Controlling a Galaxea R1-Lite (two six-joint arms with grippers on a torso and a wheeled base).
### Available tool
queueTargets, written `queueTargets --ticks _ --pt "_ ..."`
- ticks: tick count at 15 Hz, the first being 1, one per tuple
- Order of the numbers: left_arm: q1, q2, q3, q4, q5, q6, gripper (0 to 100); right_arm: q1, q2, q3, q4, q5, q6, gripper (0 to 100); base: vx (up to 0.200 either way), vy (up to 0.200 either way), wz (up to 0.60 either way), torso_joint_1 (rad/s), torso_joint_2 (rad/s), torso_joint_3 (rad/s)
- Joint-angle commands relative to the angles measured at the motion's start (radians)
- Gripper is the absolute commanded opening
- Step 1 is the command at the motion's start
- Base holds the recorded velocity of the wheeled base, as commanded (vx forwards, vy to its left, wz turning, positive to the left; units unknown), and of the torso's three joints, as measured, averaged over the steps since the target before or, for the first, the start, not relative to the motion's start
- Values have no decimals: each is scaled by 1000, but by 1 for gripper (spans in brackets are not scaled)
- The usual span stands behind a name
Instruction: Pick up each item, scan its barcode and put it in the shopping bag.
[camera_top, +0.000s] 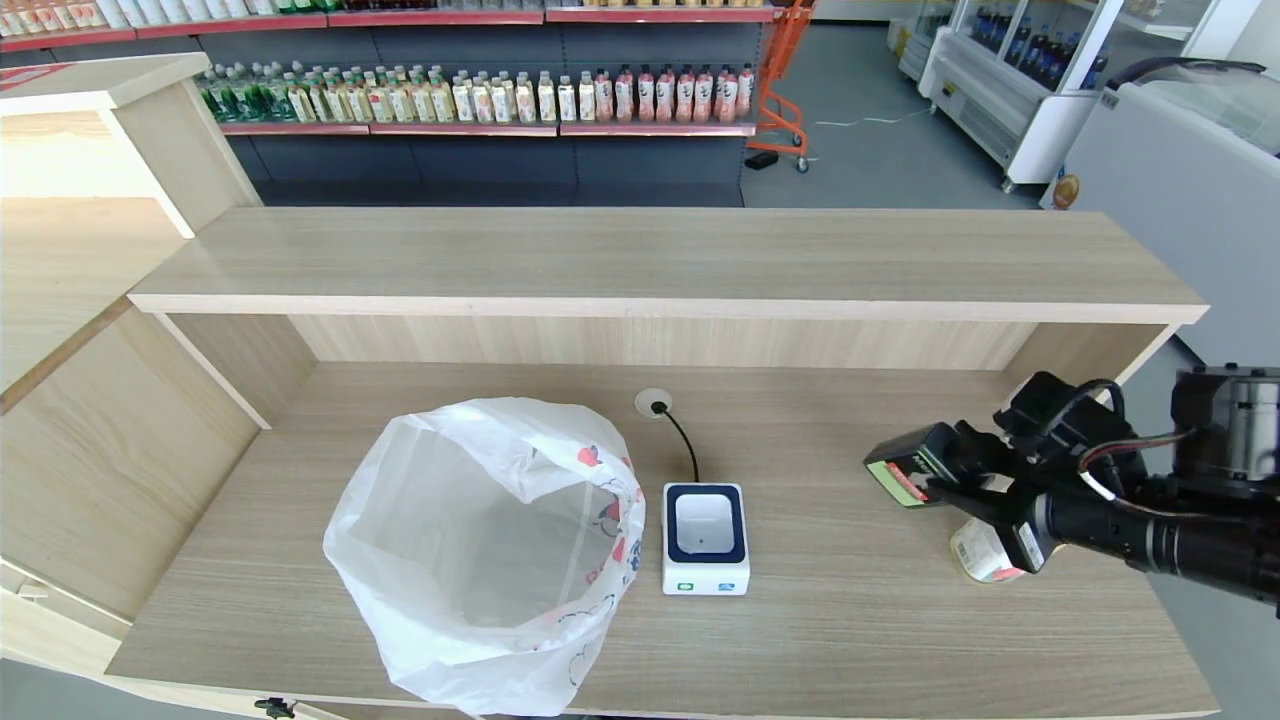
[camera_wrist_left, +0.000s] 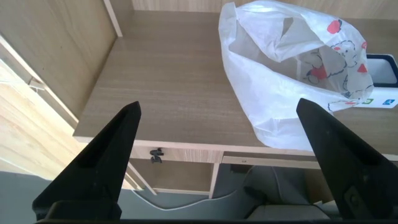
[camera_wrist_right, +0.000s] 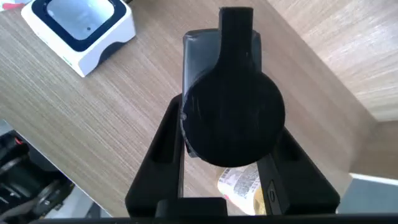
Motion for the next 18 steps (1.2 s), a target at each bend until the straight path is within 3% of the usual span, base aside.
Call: queueTargets --ticks 1,4,5,6,7,10,12,18 --pt "0 0 0 0 1 0 100 -5 -134 32 -31 90 -212 0 0 0 0 0 0 0" --pt "0 0 0 0 1 0 100 -22 -90 37 -81 394 -560 0 0 0 0 0 0 0" --pt "0 0 0 0 0 0 100 -43 -58 37 -75 593 -904 0 0 0 0 0 0 0" --pt "0 0 0 0 1 0 100 -36 -27 40 -61 695 -1186 0 0 0 0 0 0 0" --pt "0 0 0 0 1 0 100 3 2 41 -18 764 -1368 0 0 0 0 0 0 0" --pt "0 0 0 0 0 0 100 133 140 2 272 776 -1810 0 0 0 0 0 0 0" --pt "0 0 0 0 1 0 100 167 225 -24 281 777 -1908 0 0 0 0 0 0 0" --pt "0 0 0 0 1 0 100 250 314 -132 143 781 -1927 0 0 0 0 0 0 0"
